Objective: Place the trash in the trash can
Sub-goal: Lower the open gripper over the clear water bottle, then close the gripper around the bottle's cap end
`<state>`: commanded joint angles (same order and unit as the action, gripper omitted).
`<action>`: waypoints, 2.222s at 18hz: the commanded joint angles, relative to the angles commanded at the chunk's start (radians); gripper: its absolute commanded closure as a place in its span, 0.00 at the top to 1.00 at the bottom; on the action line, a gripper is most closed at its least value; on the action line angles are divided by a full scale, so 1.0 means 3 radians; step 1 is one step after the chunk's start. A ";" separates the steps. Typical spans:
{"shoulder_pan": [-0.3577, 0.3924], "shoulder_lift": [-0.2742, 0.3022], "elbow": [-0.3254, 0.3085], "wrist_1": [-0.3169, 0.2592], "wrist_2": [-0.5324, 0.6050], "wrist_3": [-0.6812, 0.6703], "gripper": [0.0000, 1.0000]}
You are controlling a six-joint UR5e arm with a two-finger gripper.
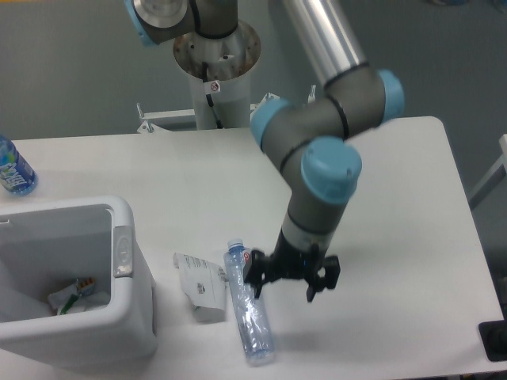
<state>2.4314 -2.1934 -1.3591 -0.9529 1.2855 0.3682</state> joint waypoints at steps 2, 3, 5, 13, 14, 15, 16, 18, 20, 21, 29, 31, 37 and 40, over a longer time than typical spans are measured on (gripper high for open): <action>-0.0071 -0.0102 0.0005 0.0174 0.0000 -0.0092 1.00; -0.0077 -0.0143 0.0010 0.0251 0.0000 -0.0138 1.00; -0.0082 -0.0205 0.0026 0.0353 0.0000 -0.0194 1.00; -0.0189 -0.0348 0.0020 0.0364 0.0179 -0.0261 1.00; -0.0194 -0.0358 0.0020 0.0364 0.0184 -0.0296 1.00; -0.0215 -0.0369 0.0020 0.0364 0.0189 -0.0302 1.00; -0.0225 -0.0369 0.0010 0.0369 0.0189 -0.0302 1.00; -0.0230 -0.0404 0.0005 0.0384 0.0194 -0.0307 1.00; -0.0281 -0.0460 0.0015 0.0400 0.0321 -0.0307 1.00; -0.0307 -0.0481 0.0020 0.0445 0.0363 -0.0312 1.00; -0.0327 -0.0476 -0.0020 0.0512 0.0481 -0.0363 0.81; -0.0322 -0.0471 -0.0020 0.0507 0.0481 -0.0363 0.70; -0.0327 -0.0456 -0.0020 0.0507 0.0496 -0.0343 0.60; -0.0327 -0.0440 -0.0020 0.0507 0.0491 -0.0327 0.60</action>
<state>2.3332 -2.3255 -1.3652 -0.8007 1.4327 0.2700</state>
